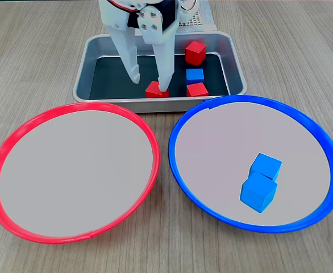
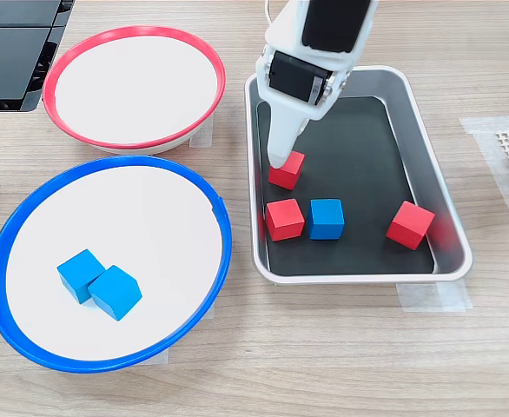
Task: Move six blocks tray to matching dishes
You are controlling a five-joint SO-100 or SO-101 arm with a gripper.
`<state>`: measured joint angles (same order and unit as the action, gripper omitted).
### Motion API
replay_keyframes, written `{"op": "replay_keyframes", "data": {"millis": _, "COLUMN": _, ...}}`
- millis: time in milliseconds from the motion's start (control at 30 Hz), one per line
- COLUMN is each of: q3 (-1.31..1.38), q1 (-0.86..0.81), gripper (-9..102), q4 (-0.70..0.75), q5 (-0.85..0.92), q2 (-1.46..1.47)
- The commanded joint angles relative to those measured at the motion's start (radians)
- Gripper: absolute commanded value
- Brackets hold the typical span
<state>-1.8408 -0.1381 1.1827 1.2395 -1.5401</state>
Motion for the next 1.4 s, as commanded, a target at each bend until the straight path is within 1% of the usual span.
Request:
{"op": "replay_keyframes", "data": {"millis": 0, "q3": -0.014, "q1": 0.0, "gripper": 17, "q4": -0.023, "q5": 0.051, "q2": 0.011}}
{"op": "replay_keyframes", "data": {"millis": 100, "q3": -0.029, "q1": 0.002, "gripper": 15, "q4": -0.04, "q5": 0.06, "q2": 0.029}}
{"op": "replay_keyframes", "data": {"millis": 200, "q3": -0.029, "q1": 0.02, "gripper": 0, "q4": -0.035, "q5": 0.072, "q2": 0.034}}
{"op": "replay_keyframes", "data": {"millis": 267, "q3": -0.014, "q1": 0.018, "gripper": 0, "q4": 0.008, "q5": 0.077, "q2": 0.029}}
{"op": "replay_keyframes", "data": {"millis": 300, "q3": 0.0, "q1": 0.017, "gripper": 0, "q4": 0.051, "q5": 0.081, "q2": 0.023}}
{"op": "replay_keyframes", "data": {"millis": 367, "q3": 0.064, "q1": 0.008, "gripper": 0, "q4": 0.25, "q5": 0.138, "q2": -0.011}}
{"op": "replay_keyframes", "data": {"millis": 433, "q3": 0.133, "q1": 0.005, "gripper": 0, "q4": 0.42, "q5": 0.144, "q2": -0.055}}
{"op": "replay_keyframes", "data": {"millis": 500, "q3": 0.193, "q1": 0.005, "gripper": 0, "q4": 0.512, "q5": 0.084, "q2": -0.103}}
{"op": "replay_keyframes", "data": {"millis": 533, "q3": 0.221, "q1": 0.008, "gripper": 0, "q4": 0.523, "q5": 0.017, "q2": -0.123}}
{"op": "replay_keyframes", "data": {"millis": 567, "q3": 0.253, "q1": 0.012, "gripper": 0, "q4": 0.477, "q5": -0.124, "q2": -0.147}}
{"op": "replay_keyframes", "data": {"millis": 633, "q3": 0.293, "q1": -0.002, "gripper": 0, "q4": 0.357, "q5": -0.296, "q2": -0.161}}
{"op": "replay_keyframes", "data": {"millis": 700, "q3": 0.313, "q1": -0.031, "gripper": 0, "q4": 0.193, "q5": -0.417, "q2": -0.15}}
{"op": "replay_keyframes", "data": {"millis": 733, "q3": 0.321, "q1": -0.058, "gripper": 0, "q4": 0.055, "q5": -0.479, "q2": -0.118}}
{"op": "replay_keyframes", "data": {"millis": 833, "q3": 0.316, "q1": -0.101, "gripper": 0, "q4": -0.195, "q5": -0.52, "q2": -0.008}}
{"op": "replay_keyframes", "data": {"millis": 933, "q3": 0.318, "q1": -0.114, "gripper": 0, "q4": -0.333, "q5": -0.548, "q2": 0.078}}
{"op": "replay_keyframes", "data": {"millis": 1000, "q3": 0.325, "q1": -0.117, "gripper": 0, "q4": -0.371, "q5": -0.551, "q2": 0.12}}
{"op": "replay_keyframes", "data": {"millis": 1067, "q3": 0.327, "q1": -0.12, "gripper": 3, "q4": -0.391, "q5": -0.551, "q2": 0.147}}
{"op": "replay_keyframes", "data": {"millis": 1200, "q3": 0.324, "q1": -0.137, "gripper": 14, "q4": -0.351, "q5": -0.578, "q2": 0.153}}
{"op": "replay_keyframes", "data": {"millis": 1267, "q3": 0.325, "q1": -0.14, "gripper": 15, "q4": -0.319, "q5": -0.574, "q2": 0.147}}
{"op": "replay_keyframes", "data": {"millis": 1367, "q3": 0.324, "q1": -0.14, "gripper": 14, "q4": -0.313, "q5": -0.583, "q2": 0.135}}
